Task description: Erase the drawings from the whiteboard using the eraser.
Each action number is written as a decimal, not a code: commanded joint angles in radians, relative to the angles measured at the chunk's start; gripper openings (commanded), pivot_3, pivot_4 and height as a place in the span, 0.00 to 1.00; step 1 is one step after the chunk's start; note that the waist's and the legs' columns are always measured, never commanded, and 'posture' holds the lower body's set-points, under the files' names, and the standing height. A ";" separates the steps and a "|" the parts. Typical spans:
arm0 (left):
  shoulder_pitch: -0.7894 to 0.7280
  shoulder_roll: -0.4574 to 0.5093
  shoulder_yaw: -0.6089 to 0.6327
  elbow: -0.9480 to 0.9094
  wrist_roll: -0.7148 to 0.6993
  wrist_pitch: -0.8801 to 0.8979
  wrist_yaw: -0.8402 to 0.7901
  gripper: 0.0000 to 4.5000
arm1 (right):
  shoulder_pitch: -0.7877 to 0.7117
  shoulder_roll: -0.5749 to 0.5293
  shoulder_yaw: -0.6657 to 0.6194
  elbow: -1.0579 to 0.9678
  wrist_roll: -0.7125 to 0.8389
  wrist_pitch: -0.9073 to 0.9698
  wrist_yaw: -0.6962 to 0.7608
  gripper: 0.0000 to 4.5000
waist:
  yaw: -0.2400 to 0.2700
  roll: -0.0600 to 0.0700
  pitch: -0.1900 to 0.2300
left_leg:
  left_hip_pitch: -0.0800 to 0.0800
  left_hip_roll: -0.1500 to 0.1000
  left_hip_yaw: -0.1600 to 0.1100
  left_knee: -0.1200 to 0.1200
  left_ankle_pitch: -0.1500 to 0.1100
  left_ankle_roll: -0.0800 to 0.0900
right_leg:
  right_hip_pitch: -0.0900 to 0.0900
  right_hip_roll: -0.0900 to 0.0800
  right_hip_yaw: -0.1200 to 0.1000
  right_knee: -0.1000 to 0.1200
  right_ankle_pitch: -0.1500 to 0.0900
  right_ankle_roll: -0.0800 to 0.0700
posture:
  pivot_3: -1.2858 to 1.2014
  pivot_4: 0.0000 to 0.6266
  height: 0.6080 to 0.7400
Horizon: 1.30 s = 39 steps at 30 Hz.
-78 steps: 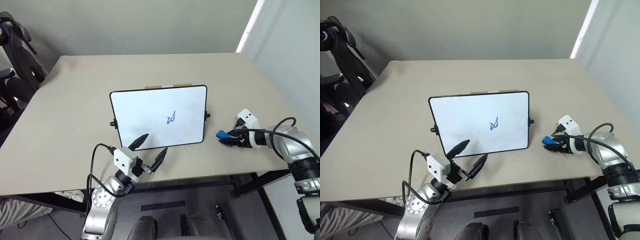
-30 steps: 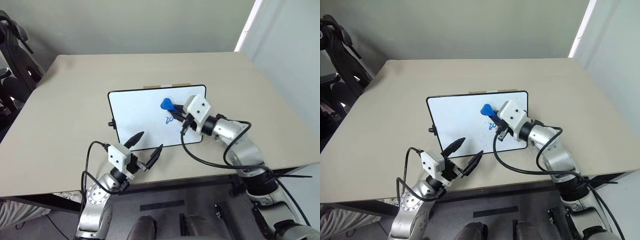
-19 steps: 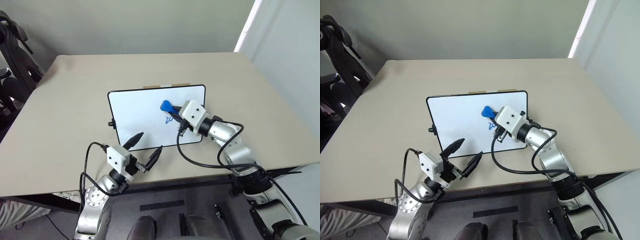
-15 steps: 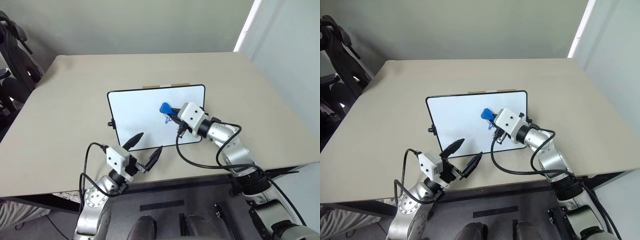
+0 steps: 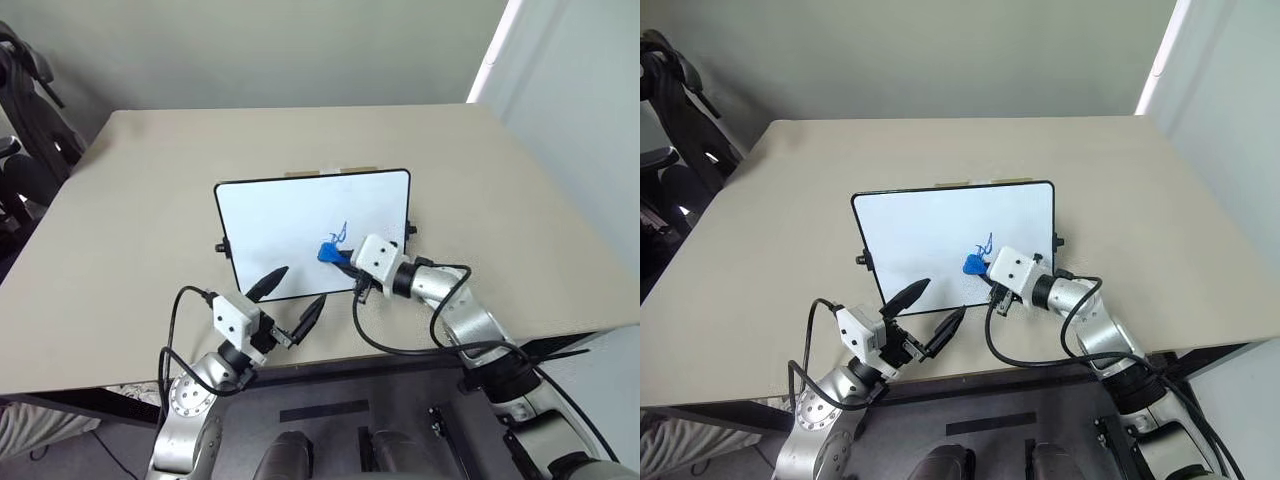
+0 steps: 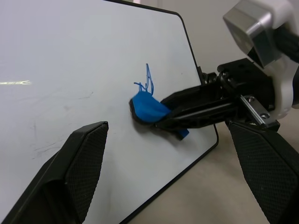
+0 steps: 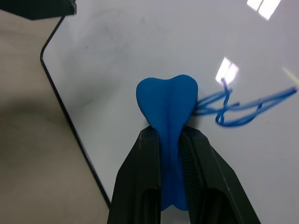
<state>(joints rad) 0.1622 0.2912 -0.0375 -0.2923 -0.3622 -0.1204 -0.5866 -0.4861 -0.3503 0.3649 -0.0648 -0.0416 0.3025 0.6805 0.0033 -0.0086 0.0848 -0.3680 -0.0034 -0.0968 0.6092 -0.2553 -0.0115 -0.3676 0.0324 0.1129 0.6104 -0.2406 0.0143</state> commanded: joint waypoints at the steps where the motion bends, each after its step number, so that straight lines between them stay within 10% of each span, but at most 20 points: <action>1: 0.003 0.004 0.006 -0.053 -0.006 -0.004 -0.002 1.00 | -0.038 -0.004 -0.052 -0.050 0.031 0.106 0.007 0.11 | -0.001 0.000 0.000 | 0.001 0.000 0.000 0.000 0.000 0.000 | 0.000 0.000 0.000 0.000 -0.001 -0.001 | 0.52 0.24 1.00; 24: 0.008 0.002 -0.019 -0.064 0.001 0.002 -0.004 1.00 | -0.156 -0.008 -0.168 -0.147 0.105 0.314 -0.054 0.11 | 0.000 0.000 0.000 | 0.000 0.000 0.000 0.000 0.004 0.005 | -0.001 0.000 0.000 0.000 -0.004 -0.002 | 0.52 0.24 1.00; 39: 0.029 -0.006 -0.038 -0.084 0.005 0.004 0.002 1.00 | -0.096 -0.142 -0.026 -0.240 0.127 0.457 0.084 0.11 | 0.001 0.000 0.000 | 0.000 0.000 0.000 -0.001 0.003 0.002 | 0.000 0.000 0.000 0.000 -0.007 0.000 | 0.52 0.24 1.00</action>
<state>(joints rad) 0.1872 0.2904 -0.0683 -0.3293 -0.3598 -0.1083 -0.5838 -0.5743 -0.4810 0.3368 -0.2552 0.0756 0.7547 0.7465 0.0042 -0.0086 0.0849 -0.3676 -0.0037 -0.0969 0.6084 -0.2522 -0.0091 -0.3679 0.0325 0.1129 0.6105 -0.2479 0.0157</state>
